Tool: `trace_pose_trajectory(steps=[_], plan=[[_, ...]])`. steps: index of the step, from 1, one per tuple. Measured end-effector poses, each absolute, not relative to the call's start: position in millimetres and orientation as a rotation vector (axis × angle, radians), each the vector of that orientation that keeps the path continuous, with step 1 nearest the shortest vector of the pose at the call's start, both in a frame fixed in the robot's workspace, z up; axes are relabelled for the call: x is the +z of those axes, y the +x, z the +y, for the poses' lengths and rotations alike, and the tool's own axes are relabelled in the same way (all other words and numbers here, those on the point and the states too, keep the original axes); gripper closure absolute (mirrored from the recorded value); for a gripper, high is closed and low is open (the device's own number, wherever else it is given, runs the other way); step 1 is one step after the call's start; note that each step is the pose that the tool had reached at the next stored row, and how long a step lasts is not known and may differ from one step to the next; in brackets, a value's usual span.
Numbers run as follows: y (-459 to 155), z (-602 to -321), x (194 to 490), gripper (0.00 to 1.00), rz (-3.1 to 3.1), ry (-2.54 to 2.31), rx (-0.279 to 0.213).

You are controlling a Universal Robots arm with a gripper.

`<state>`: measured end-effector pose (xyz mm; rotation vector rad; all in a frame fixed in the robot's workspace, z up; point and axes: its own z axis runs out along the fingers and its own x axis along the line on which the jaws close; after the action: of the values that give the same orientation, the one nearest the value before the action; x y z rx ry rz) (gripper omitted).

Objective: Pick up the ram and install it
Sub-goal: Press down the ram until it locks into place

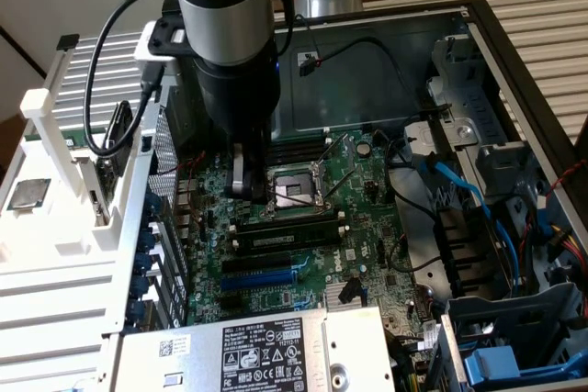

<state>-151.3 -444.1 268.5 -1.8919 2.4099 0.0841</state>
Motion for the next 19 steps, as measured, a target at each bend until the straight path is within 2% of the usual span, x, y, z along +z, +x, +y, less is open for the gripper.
trace_pose_trajectory(steps=[11, 19], plan=[[-151.3, -444.1, 268.5, 0.89, 2.524, -1.729, 0.078], [-151.3, -444.1, 268.5, 0.89, 2.697, -1.434, 0.065]])
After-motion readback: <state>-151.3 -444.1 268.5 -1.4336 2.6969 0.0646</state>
